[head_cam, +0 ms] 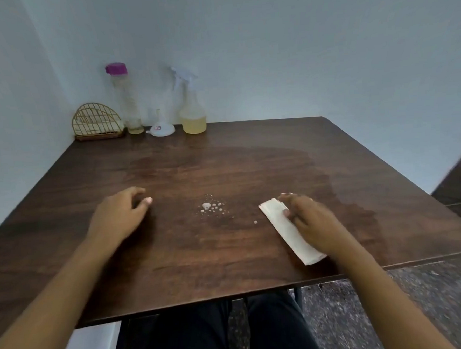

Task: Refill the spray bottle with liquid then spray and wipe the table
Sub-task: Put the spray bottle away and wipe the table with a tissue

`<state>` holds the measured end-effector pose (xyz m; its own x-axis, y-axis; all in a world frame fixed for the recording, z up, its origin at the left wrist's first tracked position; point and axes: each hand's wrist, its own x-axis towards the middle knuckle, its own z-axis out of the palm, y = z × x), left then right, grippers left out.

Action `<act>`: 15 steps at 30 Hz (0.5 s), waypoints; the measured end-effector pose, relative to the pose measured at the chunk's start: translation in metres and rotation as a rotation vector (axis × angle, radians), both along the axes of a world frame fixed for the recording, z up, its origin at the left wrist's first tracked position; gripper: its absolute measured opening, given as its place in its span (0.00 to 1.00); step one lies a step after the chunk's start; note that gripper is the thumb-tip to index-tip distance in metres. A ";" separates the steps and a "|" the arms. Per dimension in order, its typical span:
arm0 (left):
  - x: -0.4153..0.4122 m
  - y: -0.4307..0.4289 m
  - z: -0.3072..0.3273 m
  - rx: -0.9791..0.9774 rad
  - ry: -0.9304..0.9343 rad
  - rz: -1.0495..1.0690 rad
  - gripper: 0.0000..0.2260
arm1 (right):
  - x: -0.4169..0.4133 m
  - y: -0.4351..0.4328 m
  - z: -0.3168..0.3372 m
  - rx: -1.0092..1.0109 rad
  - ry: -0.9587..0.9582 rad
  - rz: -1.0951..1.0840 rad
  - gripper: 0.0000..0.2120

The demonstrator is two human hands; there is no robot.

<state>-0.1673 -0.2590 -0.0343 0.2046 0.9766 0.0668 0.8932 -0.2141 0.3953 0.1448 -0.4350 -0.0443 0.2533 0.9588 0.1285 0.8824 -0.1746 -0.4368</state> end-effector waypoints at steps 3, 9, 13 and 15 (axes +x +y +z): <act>-0.027 0.023 -0.016 0.051 0.092 0.048 0.20 | -0.018 0.001 -0.017 -0.225 -0.198 0.162 0.39; -0.033 0.036 -0.036 0.046 0.153 0.043 0.25 | 0.029 -0.020 -0.024 -0.297 -0.249 -0.155 0.47; -0.033 0.036 -0.037 0.055 0.181 0.038 0.26 | 0.008 -0.010 -0.022 -0.311 -0.253 -0.318 0.44; -0.033 0.037 -0.038 0.056 0.185 0.037 0.26 | -0.043 0.008 -0.026 -0.197 -0.232 -0.210 0.48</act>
<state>-0.2006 -0.2221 -0.0720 0.1826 0.9795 0.0854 0.9572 -0.1969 0.2122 0.1016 -0.4270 -0.0699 0.4328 0.9012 0.0235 0.8902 -0.4231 -0.1691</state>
